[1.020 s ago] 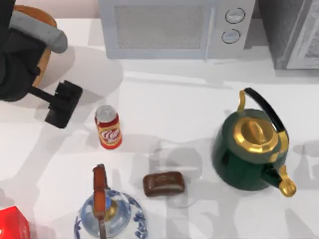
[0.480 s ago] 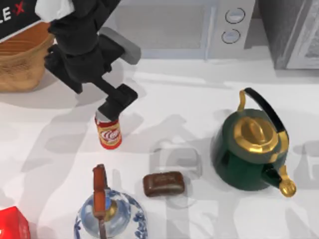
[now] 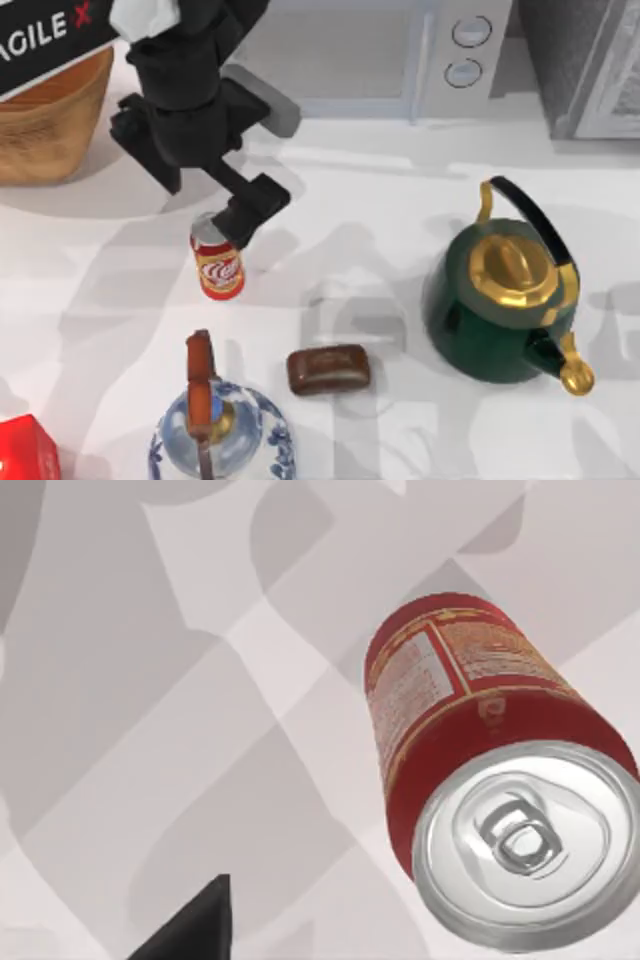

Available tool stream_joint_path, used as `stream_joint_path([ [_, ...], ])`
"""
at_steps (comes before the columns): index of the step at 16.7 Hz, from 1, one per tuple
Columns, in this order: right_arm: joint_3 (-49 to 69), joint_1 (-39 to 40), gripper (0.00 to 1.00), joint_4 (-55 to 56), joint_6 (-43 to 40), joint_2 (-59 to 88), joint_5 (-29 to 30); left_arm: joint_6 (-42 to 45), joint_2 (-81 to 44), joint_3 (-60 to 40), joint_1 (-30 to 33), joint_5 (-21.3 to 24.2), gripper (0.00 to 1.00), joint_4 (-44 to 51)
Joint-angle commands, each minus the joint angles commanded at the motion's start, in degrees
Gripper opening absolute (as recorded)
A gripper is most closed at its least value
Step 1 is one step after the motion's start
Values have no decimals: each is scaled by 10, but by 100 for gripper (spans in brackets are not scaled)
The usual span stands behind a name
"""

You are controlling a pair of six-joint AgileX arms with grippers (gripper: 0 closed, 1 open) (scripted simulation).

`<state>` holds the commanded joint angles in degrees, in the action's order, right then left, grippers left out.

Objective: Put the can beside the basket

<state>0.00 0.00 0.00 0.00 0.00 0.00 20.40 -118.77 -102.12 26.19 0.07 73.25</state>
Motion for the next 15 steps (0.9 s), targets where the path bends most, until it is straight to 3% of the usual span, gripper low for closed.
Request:
stream_joint_path([
  [9, 0, 0, 100, 0, 0, 0, 0, 1, -21, 96, -1, 0, 100, -118],
  [14, 0, 0, 100, 0, 0, 0, 0, 1, -23, 103, -1, 0, 100, -126],
  [15, 0, 0, 100, 0, 0, 0, 0, 1, -23, 103, -1, 0, 92, -126],
])
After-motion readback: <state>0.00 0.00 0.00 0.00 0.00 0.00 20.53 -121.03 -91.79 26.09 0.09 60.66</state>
